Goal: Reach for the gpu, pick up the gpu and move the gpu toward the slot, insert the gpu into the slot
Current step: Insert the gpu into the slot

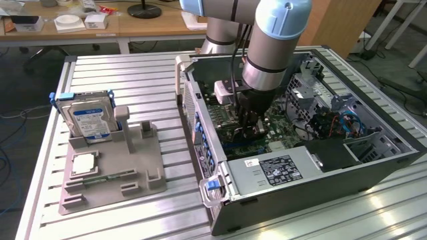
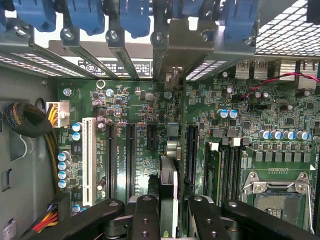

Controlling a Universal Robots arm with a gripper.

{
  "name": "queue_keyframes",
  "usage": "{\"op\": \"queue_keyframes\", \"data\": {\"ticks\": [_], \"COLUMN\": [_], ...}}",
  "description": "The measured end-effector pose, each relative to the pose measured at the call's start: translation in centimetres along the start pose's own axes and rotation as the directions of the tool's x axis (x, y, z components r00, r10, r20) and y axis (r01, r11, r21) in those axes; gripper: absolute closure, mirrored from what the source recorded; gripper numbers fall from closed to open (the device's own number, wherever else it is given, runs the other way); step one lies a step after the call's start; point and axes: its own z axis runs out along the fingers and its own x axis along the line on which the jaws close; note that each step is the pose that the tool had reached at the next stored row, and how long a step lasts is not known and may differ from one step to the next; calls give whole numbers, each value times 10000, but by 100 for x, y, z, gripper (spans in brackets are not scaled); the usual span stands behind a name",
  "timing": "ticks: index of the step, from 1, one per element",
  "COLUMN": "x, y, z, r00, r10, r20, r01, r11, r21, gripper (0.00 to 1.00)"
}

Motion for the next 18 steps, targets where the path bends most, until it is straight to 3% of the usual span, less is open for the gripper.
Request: {"op": "queue_keyframes", "data": {"ticks": [18], "x": [1], "y": [1], "z": [43], "r00": [10000], "r10": [-1], "r20": [0], "r01": [1], "r11": [10000], "r21": [0], "gripper": [73]}}
